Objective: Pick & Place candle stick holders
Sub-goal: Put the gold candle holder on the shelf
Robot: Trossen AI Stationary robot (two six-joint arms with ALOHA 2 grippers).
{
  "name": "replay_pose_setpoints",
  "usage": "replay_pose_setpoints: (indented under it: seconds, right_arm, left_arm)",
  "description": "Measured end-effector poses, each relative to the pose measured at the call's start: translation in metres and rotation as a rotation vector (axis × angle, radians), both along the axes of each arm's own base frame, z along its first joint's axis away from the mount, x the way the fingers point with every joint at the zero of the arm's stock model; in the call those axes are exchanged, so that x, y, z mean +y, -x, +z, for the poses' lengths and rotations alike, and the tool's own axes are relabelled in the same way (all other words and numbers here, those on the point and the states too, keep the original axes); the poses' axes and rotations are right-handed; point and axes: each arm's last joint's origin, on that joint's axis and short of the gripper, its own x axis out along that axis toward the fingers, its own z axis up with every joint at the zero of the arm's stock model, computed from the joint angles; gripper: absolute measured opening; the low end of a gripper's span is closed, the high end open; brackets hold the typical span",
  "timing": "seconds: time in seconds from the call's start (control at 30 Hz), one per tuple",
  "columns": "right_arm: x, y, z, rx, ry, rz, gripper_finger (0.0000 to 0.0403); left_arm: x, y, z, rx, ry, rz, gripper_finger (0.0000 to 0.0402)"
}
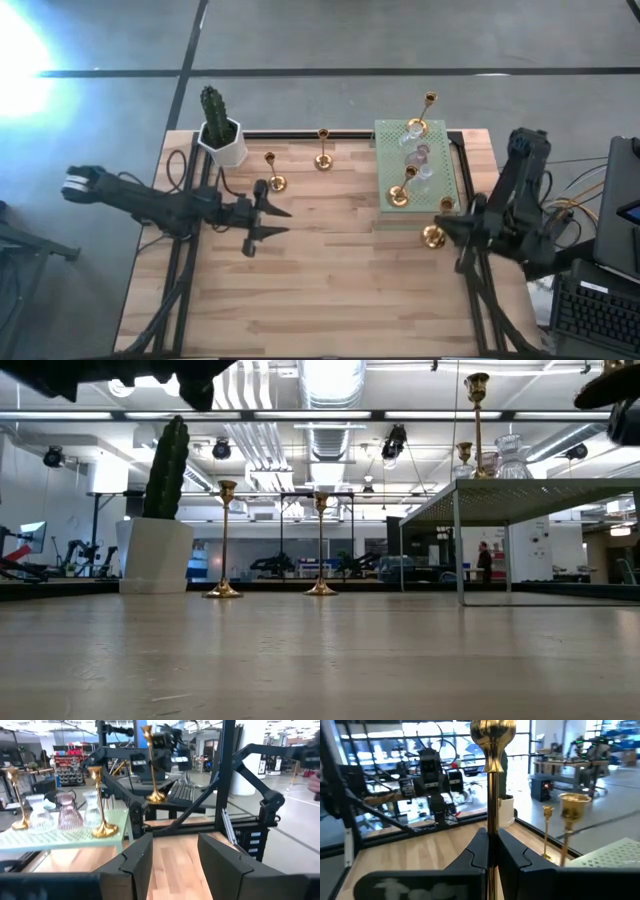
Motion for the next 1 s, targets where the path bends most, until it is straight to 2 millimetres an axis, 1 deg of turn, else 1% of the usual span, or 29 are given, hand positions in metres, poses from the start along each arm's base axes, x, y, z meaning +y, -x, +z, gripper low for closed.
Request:
replay_pose_setpoints:
  seconds: [0.1,0.23,0.4,0.53,0.73,0.87,1.0]
  right_arm:
    - [-0.021,0.008,-0.002,0.007,0.016,0.005,0.001]
    - [-0.046,0.017,-0.004,0.009,0.02,-0.005,0.001]
    - [-0.071,0.024,-0.009,0.02,0.044,-0.051,0.001]
    - [-0.088,0.028,-0.012,0.022,0.045,-0.124,0.001]
    - [-0.106,0.031,-0.02,0.018,0.03,-0.29,0.001]
    - [-0.112,0.033,-0.027,0.015,0.022,-0.376,0.001]
    - [-0.118,0.036,-0.026,-0.011,-0.017,-0.435,0.001]
  left_arm:
    - [0.001,0.004,-0.01,0.018,-0.001,0.0,0.0162]
    - [0.001,0.006,-0.017,0.039,0.006,-0.001,0.0163]
    - [0.001,0.006,-0.019,0.044,0.025,-0.002,0.0163]
    - [0.001,0.006,-0.019,0.043,0.025,-0.002,0.0163]
    - [0.001,0.006,-0.019,0.043,0.025,-0.002,0.0163]
    - [0.001,0.006,-0.019,0.044,0.025,-0.002,0.0163]
    - [0.001,0.006,-0.019,0.044,0.025,-0.002,0.0163]
